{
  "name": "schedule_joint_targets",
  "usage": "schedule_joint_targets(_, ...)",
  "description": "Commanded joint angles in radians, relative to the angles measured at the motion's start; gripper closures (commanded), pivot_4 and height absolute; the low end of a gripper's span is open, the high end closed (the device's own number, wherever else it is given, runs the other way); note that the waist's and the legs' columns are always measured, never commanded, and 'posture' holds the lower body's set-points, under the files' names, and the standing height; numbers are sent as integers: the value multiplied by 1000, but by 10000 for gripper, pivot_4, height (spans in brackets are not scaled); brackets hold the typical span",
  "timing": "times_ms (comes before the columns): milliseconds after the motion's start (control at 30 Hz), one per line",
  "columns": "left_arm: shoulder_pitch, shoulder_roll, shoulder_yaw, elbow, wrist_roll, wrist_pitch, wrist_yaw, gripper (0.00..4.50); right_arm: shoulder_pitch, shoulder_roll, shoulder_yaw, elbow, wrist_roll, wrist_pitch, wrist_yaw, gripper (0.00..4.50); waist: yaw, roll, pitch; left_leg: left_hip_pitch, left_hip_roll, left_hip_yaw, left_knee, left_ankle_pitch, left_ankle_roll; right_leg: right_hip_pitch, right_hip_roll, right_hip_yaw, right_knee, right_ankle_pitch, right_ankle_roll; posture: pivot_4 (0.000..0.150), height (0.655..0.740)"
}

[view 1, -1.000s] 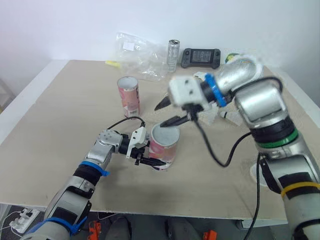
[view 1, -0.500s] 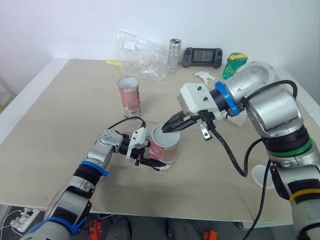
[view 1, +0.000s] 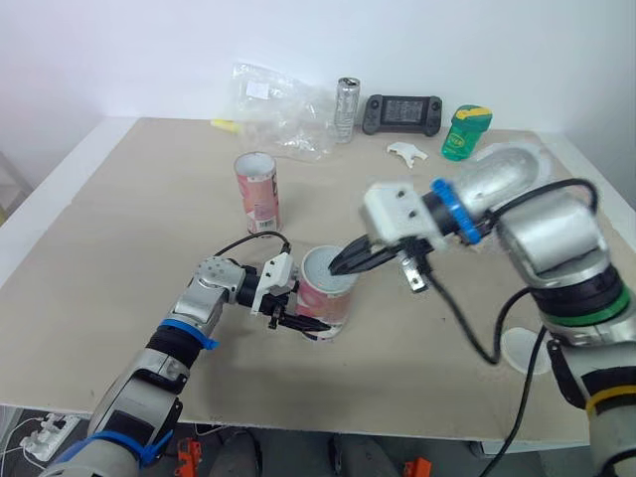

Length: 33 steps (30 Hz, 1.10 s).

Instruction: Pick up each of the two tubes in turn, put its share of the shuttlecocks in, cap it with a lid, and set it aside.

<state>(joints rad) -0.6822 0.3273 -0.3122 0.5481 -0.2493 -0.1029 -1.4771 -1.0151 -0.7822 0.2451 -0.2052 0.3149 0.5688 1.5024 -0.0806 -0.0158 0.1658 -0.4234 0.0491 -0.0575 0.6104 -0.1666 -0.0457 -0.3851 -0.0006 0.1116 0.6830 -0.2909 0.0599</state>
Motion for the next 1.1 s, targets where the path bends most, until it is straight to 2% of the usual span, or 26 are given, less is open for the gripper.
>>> schedule_joint_targets(33, 35, 19, -24, 34, 62, 28, 14, 20664, -3, -24, -145, 2, 99, 60, -45, 44019, 1, 0, 0, 0, 0, 0, 0, 0, 0, 0, 0, 0, 0, 0, 0, 1500, 7400)
schedule_joint_targets(100, 39, 18, -22, 18, 56, 24, 9, 20664, 32, -45, -196, -6, 136, 113, -78, 44019, 4, 0, 0, 0, 0, 0, -2, 0, 0, -1, 0, 0, 0, -1, -1, 1500, 7400)
schedule_joint_targets(200, 44, 14, -14, -1, 48, 13, 17, 20664, 172, -120, -224, -67, 137, 142, -107, 35549, 6, -1, 1, 0, 0, 0, -4, 0, 0, 0, 0, 0, -1, -2, 0, 1500, 7400)
schedule_joint_targets(333, 41, 4, 0, 4, 47, -12, 30, 20664, 312, -137, -283, -146, 182, 179, -186, 16013, 8, 2, 2, -1, -2, 0, -6, 0, 0, -2, 0, 2, -2, -3, 1, 1500, 7400)
schedule_joint_targets(433, 43, 3, 15, -22, -2, 26, -16, 11085, 389, -111, -325, -183, 166, 179, -305, 2630, 7, 1, 3, -1, -2, 0, -6, 0, 0, -2, 0, 2, -2, -3, 2, 1500, 7400)
schedule_joint_targets(467, 43, 2, 21, -30, -13, 35, -21, 6454, 407, -105, -339, -193, 183, 193, -324, 0, 6, 0, 4, -1, -2, 0, -6, 0, 0, -3, 0, 2, -2, -3, 2, 1500, 7400)
schedule_joint_targets(500, 44, 4, 23, -43, -28, 59, -40, 1140, 441, -109, -346, -207, 181, 192, -341, 0, 6, 0, 4, -2, -2, 0, -6, 0, 0, -3, 0, 2, -2, -2, 2, 1500, 7400)
schedule_joint_targets(533, 43, 4, 28, -45, -31, 58, -45, 369, 465, -113, -351, -219, 193, 200, -346, 0, 7, 0, 5, -3, -2, 0, -6, 0, 0, -4, 0, 2, -2, -3, 2, 1500, 7400)
schedule_joint_targets(667, 45, 9, 38, -53, -35, 76, -57, 369, 545, -127, -349, -255, 197, 188, -372, 0, 11, 1, 6, -8, -2, 0, -6, 0, 0, -8, 0, 2, -2, -5, 3, 1500, 7400)
schedule_joint_targets(767, 47, 21, 63, -58, -16, 30, -6, 369, 597, -141, -327, -260, 176, 163, -379, 0, 13, 0, 7, -9, -3, -1, -6, 0, 0, -9, -1, 1, -2, -6, 3, 1500, 7400)
schedule_joint_targets(867, 76, 59, 70, -106, -27, 20, -42, 369, 618, -150, -325, -252, 169, 139, -381, 0, 11, 0, 8, -9, -3, -1, -6, 0, 1, -9, -1, 1, -2, -6, 3, 1500, 7400)
schedule_joint_targets(1100, 206, 241, 161, -263, -91, 57, -76, 369, 707, -122, -307, -284, 160, 68, -408, 0, 10, -1, 9, -9, -2, -1, -7, 0, 1, -9, -1, 1, -2, -6, 2, 1500, 7400)
